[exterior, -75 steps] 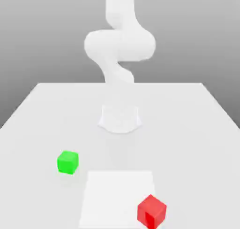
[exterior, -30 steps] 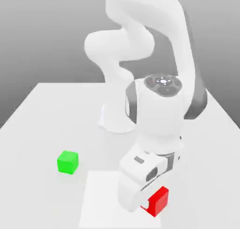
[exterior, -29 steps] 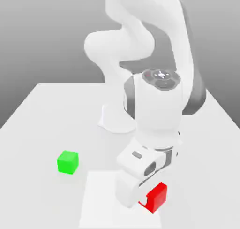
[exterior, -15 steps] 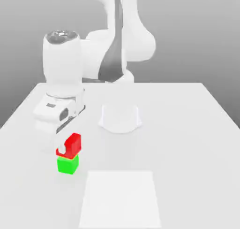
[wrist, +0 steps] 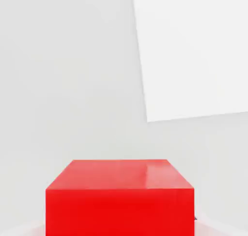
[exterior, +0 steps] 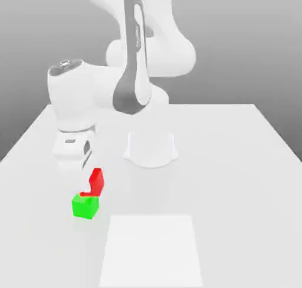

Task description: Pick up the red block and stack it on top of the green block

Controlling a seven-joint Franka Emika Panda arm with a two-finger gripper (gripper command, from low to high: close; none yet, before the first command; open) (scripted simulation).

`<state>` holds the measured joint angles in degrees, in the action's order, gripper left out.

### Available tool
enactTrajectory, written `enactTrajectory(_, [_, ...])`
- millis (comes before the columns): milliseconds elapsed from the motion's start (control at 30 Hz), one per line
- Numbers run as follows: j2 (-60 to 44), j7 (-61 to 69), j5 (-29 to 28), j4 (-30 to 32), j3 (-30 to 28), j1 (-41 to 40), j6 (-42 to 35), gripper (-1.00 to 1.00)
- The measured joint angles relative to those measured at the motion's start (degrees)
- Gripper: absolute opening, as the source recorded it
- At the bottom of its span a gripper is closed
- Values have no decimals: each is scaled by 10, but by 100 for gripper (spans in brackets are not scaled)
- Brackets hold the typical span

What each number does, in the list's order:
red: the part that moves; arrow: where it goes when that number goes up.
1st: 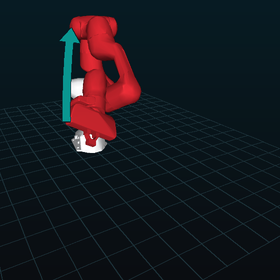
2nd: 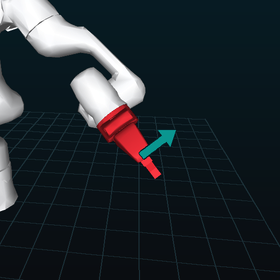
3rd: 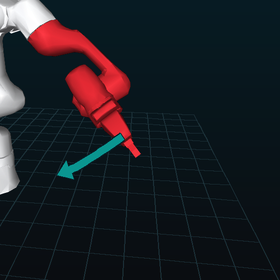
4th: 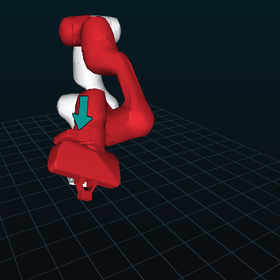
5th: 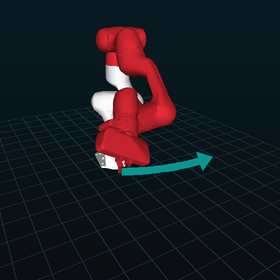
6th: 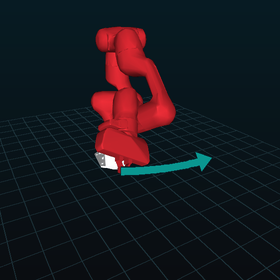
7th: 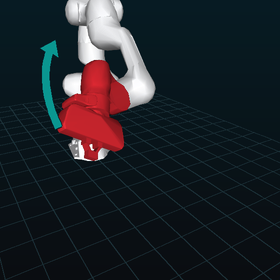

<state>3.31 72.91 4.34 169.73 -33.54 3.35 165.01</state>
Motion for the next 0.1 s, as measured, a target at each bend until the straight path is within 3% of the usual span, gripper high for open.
enactTrajectory(67, [-22,-4,-6,1,0,-4,29,-100])
enactTrajectory(100, [-30,-12,-18,1,0,-8,40,100])
